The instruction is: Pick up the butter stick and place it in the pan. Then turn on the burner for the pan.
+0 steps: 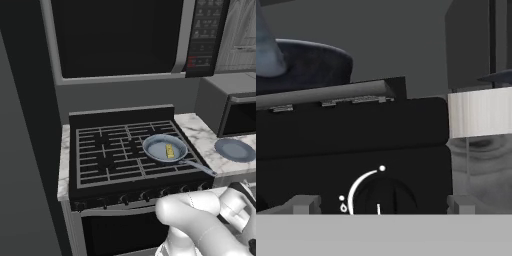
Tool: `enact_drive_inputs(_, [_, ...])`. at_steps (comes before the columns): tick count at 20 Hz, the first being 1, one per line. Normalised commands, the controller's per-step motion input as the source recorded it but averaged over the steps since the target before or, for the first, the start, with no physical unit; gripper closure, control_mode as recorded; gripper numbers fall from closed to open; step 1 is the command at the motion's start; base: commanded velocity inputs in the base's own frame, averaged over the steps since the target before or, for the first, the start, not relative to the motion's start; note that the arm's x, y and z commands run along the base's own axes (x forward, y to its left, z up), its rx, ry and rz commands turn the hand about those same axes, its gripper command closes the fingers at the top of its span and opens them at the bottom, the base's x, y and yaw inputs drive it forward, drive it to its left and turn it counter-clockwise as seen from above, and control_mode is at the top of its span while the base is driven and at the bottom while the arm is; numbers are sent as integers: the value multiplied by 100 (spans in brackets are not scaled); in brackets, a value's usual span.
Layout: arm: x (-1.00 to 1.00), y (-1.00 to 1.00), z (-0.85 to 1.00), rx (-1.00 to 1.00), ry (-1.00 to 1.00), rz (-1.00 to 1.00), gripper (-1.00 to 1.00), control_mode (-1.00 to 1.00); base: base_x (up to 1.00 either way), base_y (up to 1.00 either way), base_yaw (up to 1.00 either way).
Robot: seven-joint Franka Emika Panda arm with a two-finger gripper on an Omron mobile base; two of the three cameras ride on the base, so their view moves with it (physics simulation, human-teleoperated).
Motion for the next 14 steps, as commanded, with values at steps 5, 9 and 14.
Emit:
enact_drive_inputs(5, [8,0,-2,0,0,0,-100,-100,0,0,0])
enact_drive_inputs(9, [10,0,-8,0,0,0,-100,-100,0,0,0])
enact_drive_inputs(14, [6,0,-4,0,0,0,-100,-100,0,0,0])
